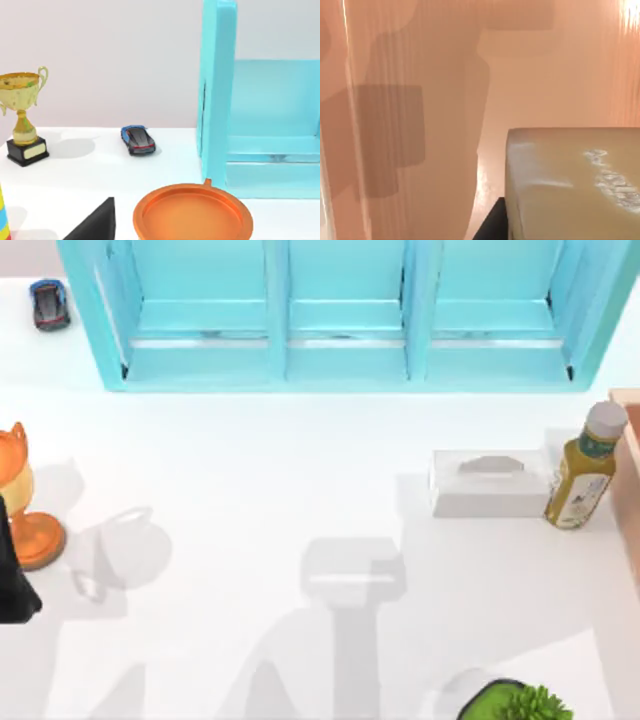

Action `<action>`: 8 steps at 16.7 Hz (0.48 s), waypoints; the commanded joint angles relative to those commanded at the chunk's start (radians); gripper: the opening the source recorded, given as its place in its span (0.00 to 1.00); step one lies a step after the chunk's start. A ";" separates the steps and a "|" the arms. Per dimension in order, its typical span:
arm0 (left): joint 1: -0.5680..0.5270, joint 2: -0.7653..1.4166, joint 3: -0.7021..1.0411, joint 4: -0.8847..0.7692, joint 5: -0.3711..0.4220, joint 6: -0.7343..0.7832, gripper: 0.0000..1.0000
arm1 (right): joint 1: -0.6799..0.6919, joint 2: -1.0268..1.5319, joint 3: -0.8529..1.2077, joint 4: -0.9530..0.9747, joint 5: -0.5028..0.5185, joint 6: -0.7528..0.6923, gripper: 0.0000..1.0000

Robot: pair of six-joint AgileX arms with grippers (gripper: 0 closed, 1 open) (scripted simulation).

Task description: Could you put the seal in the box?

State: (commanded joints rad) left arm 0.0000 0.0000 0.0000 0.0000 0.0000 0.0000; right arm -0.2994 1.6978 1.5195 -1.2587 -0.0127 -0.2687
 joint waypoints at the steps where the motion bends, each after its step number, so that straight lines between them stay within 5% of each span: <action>1: 0.000 0.000 0.000 0.000 0.000 0.000 1.00 | -0.017 -0.012 -0.027 -0.004 -0.009 -0.026 0.00; 8: 0.000 0.000 0.000 0.000 0.000 0.000 1.00 | -0.027 -0.018 -0.052 -0.010 -0.016 -0.045 0.00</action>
State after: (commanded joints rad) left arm 0.0000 0.0000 0.0000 0.0000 0.0000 0.0000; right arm -0.3267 1.6803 1.4674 -1.2684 -0.0286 -0.3134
